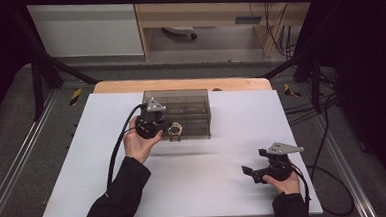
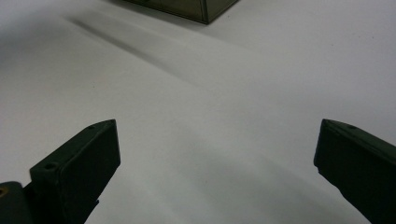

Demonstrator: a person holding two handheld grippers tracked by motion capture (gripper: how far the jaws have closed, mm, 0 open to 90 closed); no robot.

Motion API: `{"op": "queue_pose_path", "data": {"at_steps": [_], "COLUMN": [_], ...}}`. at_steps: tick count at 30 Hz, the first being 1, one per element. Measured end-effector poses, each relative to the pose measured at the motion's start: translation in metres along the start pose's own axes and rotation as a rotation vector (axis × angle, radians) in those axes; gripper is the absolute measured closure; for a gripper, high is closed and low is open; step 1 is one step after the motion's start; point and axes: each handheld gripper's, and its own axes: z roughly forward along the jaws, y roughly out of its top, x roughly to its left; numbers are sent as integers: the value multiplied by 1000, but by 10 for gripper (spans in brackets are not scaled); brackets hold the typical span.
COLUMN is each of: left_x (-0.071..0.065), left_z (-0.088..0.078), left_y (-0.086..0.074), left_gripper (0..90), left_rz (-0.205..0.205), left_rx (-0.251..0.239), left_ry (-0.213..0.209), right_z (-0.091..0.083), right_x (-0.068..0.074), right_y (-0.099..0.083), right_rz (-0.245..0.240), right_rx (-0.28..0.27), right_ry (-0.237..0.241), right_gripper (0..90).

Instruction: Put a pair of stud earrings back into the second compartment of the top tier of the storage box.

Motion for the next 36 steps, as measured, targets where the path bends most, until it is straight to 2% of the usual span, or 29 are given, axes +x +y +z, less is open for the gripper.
{"op": "queue_pose_path", "data": {"at_steps": [8,36], "left_x": [6,4], "left_z": [7,24], "left_y": [-2,-11], "left_gripper": [864,863], "left_rz": [-6,-2], "left_rx": [11,44], "left_ry": [10,3], "right_z": [0,0], "right_x": [0,0], "right_y": [0,0], "right_rz": [1,5], "right_rx": [-1,-5], "right_ry": [0,0], "right_gripper": [11,11]}}
